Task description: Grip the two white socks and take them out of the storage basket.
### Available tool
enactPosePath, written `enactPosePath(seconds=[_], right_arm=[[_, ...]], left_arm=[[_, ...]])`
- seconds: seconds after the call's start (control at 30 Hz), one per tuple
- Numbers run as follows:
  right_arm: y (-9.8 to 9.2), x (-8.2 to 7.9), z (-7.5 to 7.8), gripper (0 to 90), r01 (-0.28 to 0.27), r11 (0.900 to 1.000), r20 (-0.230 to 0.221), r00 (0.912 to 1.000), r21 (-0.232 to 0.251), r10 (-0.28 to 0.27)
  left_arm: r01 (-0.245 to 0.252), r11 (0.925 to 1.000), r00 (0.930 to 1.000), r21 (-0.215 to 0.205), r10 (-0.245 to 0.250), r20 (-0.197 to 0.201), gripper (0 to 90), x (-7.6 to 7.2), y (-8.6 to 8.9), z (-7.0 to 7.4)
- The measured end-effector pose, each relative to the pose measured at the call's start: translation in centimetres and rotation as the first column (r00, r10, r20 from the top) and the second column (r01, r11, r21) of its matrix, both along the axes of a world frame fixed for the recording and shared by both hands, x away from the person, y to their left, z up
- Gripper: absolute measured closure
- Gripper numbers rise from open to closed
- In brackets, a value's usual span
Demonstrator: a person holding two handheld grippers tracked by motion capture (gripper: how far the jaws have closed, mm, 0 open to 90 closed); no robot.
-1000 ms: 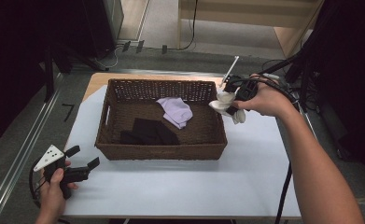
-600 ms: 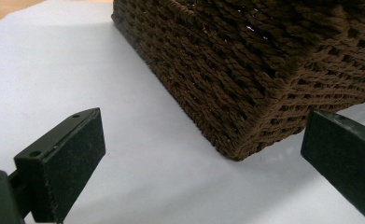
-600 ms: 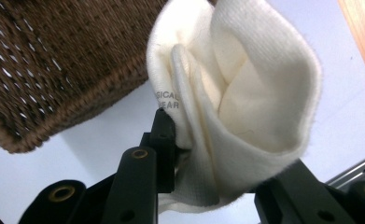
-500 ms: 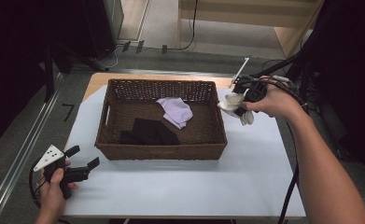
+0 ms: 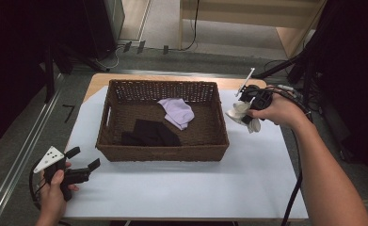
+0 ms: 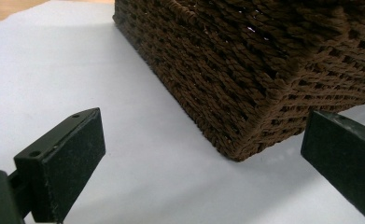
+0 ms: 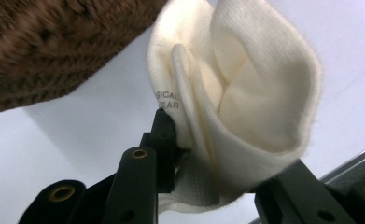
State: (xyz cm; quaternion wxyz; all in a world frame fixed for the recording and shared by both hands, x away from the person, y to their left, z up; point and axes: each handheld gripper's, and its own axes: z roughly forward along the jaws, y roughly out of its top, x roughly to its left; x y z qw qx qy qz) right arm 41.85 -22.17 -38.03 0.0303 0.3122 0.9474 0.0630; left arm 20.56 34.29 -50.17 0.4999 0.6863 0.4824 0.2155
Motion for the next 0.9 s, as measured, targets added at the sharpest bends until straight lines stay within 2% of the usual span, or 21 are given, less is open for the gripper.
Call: enactPosePath(seconds=[0.1, 0.13, 0.3, 0.37, 0.57, 0.7, 0.77, 0.8, 0.83, 0.9], right_arm=[[-0.2, 0.1, -0.7, 68.2, -0.004, 1.0, -0.005, 1.0, -0.012, 0.004], [-0.3, 0.1, -1.3, 68.2, 0.013, 1.0, -0.014, 0.9998, -0.019, -0.013], [-0.7, 0.2, -2.4, 68.2, 0.031, 0.999, -0.024, 0.9992, -0.03, -0.032], [-1.0, 0.2, -3.3, 68.1, 0.041, 0.999, -0.035, 0.9985, -0.033, -0.042], [-1.3, 0.1, -4.4, 67.8, 0.047, 0.998, -0.04, 0.998, -0.046, -0.049], [-1.6, -0.1, -5.5, 61.8, 0.06, 0.997, -0.046, 0.9969, -0.051, -0.063], [-1.6, -0.1, -5.6, 58.2, 0.062, 0.997, -0.03, 0.9975, -0.054, -0.064], [-1.8, -0.3, -5.6, 51.2, 0.073, 0.996, 0.018, 0.9972, -0.048, -0.072], [-1.9, -0.3, -5.5, 47.9, 0.079, 0.996, 0.034, 0.9964, -0.037, -0.078], [-2.2, -0.6, -5.4, 37.4, 0.095, 0.995, 0.095, 0.9911, -0.012, -0.093]], left_arm=[[-0.003, 1.0, 1.0, -0.001, 0.003, 0.0, 0.8, 0.0, 0.0, 0.0], [-0.003, 1.0, 1.0, -0.001, 0.003, -0.001, 0.8, 0.0, 0.0, 0.0], [-0.003, 1.0, 1.0, -0.001, 0.003, -0.001, 0.8, 0.0, 0.0, 0.0], [-0.003, 1.0, 1.0, -0.001, 0.003, 0.0, 0.8, 0.0, 0.0, 0.0], [-0.003, 1.0, 1.0, 0.001, 0.003, -0.001, 0.8, 0.0, 0.0, 0.0], [-0.001, 1.0, 1.0, 0.001, 0.001, 0.0, 0.8, 0.0, 0.0, 0.0], [-0.001, 1.0, 1.0, 0.002, 0.001, -0.001, 0.8, 0.0, 0.0, 0.0], [-0.001, 1.0, 1.0, 0.001, 0.001, 0.0, 0.8, 0.0, 0.0, 0.0], [-0.001, 1.0, 1.0, 0.001, 0.001, 0.0, 0.8, 0.0, 0.0, 0.0], [0.001, 1.0, 1.0, 0.003, -0.001, -0.001, 0.8, 0.0, 0.0, 0.0]])
